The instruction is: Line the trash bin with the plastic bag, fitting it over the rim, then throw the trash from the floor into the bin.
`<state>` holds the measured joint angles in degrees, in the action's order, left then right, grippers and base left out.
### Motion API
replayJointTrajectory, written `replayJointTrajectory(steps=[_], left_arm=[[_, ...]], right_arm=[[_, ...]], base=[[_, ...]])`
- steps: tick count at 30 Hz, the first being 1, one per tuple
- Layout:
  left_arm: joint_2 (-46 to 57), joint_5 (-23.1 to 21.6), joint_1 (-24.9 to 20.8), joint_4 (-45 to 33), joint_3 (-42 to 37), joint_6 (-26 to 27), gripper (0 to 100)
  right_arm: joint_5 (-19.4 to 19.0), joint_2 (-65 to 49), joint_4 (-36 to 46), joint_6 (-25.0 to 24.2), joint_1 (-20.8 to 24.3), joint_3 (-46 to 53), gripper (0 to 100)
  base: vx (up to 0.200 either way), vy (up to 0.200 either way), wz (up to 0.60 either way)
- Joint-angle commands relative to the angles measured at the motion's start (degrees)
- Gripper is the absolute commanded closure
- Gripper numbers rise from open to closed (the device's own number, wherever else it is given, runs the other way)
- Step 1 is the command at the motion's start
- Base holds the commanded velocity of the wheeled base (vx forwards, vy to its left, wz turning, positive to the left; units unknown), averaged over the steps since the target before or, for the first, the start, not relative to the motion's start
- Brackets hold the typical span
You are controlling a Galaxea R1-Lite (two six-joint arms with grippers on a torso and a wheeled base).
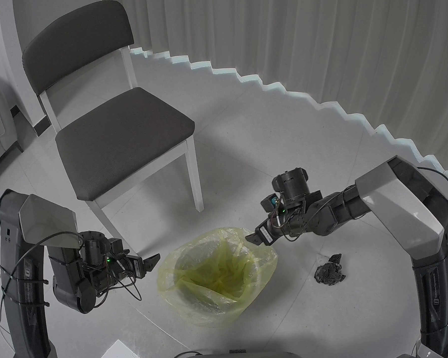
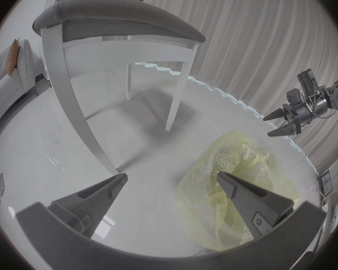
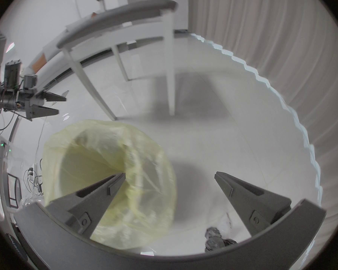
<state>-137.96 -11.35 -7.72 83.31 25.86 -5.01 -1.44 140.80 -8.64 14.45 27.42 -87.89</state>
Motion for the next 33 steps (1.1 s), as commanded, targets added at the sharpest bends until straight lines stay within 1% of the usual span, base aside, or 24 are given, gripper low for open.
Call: replayJointTrajectory(steps=[1, 2, 3, 8, 17, 19, 25, 33], left_arm=[[-0.5, 0.0, -0.5, 4.2, -3.8, -0.2, 0], [-0.5, 0.0, -0.5, 4.5, -3.9, -0.2, 0], [-0.8, 0.0, -0.5, 6.6, -5.1, -0.2, 0], [-0.6, 0.0, -0.6, 6.7, -6.6, -0.3, 0], [0.5, 0.0, -1.7, 6.7, -7.1, -0.6, 0], [0.9, 0.0, -2.6, 6.7, -7.1, -1.5, 0], [1.7, 0.1, -4.9, 6.7, -7.1, -2.3, 0], [2.2, 0.3, -7.0, 6.7, -7.2, -2.3, 0]], right_arm=[[0.2, -0.4, -3.4, 0.0, 5.6, 3.7, 0], [0.2, -0.4, -3.5, 0.0, 5.8, 3.7, 0], [0.4, 0.4, -3.8, 0.0, 7.2, 3.8, 0], [0.6, 2.8, -3.8, 0.3, 10.3, 3.8, 0], [0.6, 4.9, -3.3, 1.0, 13.0, 3.9, 0], [0.6, 5.1, -3.2, 1.6, 13.6, 4.2, 0], [0.6, 4.4, -3.3, 3.7, 15.5, 8.0, 0], [0.6, 3.7, -3.3, 4.2, 18.8, 12.8, 0]], base=[[0.000, 0.000, 0.00], [0.000, 0.000, 0.00], [0.000, 0.000, 0.00], [0.000, 0.000, 0.00], [0.000, 0.000, 0.00], [0.000, 0.000, 0.00], [0.000, 0.000, 0.00], [0.000, 0.000, 0.00]])
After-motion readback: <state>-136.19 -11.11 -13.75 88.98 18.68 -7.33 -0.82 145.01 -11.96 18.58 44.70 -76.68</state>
